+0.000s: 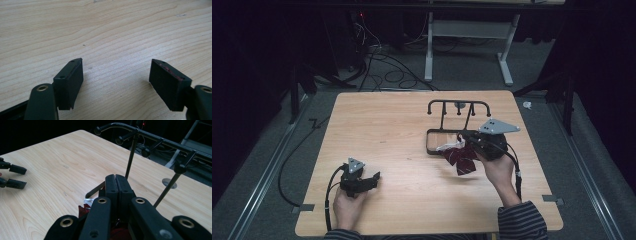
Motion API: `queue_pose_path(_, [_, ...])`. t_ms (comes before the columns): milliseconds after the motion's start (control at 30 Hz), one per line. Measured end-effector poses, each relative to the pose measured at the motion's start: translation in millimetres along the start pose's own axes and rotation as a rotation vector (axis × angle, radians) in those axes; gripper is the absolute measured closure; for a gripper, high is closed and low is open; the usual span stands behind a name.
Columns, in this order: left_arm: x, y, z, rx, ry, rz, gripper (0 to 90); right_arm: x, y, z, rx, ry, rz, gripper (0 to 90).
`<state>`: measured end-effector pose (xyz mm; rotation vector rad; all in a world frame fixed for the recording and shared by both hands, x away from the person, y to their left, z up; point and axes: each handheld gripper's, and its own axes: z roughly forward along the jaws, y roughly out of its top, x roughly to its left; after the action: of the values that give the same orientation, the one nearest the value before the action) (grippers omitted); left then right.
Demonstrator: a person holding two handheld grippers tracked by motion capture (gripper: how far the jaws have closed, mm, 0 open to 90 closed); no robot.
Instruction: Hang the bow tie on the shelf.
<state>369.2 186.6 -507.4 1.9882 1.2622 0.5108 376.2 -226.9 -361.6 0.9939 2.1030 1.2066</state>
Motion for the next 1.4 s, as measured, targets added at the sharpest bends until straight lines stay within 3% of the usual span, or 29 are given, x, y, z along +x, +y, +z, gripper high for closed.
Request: queue_pose_path(1400, [0.8, -0.2, 0.1, -0.006, -0.005, -0.008, 28.0, -23.3, 36.7, 16.5, -0.032, -0.029, 0.041, 90.0])
